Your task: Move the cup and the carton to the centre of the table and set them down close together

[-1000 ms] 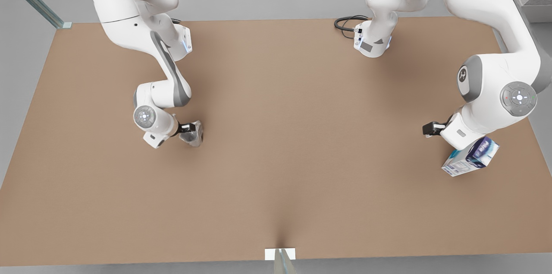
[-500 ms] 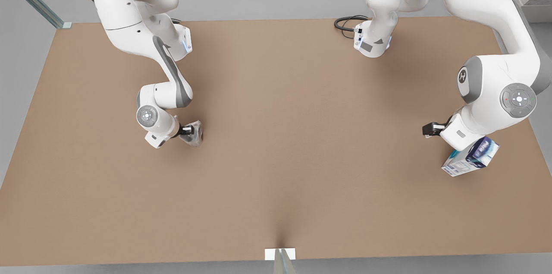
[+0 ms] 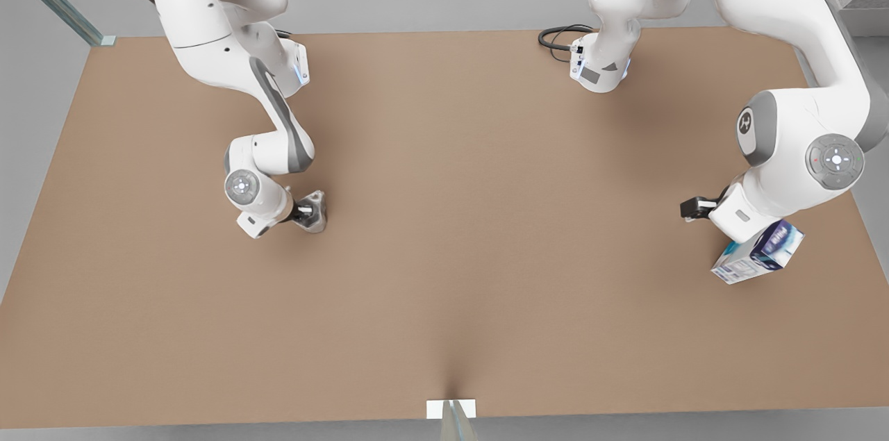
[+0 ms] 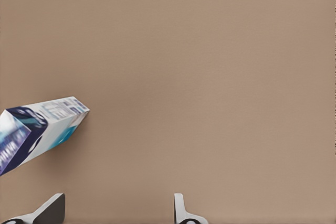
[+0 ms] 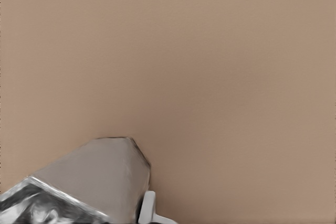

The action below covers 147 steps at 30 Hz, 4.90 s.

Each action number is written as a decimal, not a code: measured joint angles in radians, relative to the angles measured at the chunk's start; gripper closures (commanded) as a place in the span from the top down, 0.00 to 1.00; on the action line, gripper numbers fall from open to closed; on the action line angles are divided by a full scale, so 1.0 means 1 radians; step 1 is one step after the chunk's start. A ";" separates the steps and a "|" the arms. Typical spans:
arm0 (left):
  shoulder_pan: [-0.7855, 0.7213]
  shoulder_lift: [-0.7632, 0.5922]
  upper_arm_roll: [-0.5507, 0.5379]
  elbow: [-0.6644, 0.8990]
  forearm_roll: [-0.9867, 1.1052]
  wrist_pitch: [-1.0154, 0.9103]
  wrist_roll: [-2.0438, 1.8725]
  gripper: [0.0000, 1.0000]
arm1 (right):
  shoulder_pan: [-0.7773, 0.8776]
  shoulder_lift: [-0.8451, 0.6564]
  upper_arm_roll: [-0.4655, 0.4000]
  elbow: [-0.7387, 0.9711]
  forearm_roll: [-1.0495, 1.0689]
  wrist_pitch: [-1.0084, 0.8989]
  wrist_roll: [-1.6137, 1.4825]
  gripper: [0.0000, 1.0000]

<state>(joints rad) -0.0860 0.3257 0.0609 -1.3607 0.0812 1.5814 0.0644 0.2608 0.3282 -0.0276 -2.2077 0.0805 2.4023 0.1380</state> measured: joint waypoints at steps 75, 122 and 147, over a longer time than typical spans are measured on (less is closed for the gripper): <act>0.155 0.223 0.243 0.006 -0.111 0.232 0.945 1.00 | 0.282 0.208 -0.117 0.855 0.181 -0.443 0.182 1.00; -0.299 0.166 -0.217 0.100 -0.170 -0.089 -0.543 0.67 | -0.240 -0.096 -0.098 0.878 -0.055 -0.765 -0.158 1.00; -0.536 0.235 0.048 0.175 -0.187 -0.033 -0.556 1.00 | -0.236 -0.095 -0.098 0.878 -0.048 -0.750 -0.155 1.00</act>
<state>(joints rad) -0.6219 0.5609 0.1093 -1.1856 -0.1060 1.5481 -0.4915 0.0246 0.2332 -0.1257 -1.3300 0.0322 1.6521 -0.0169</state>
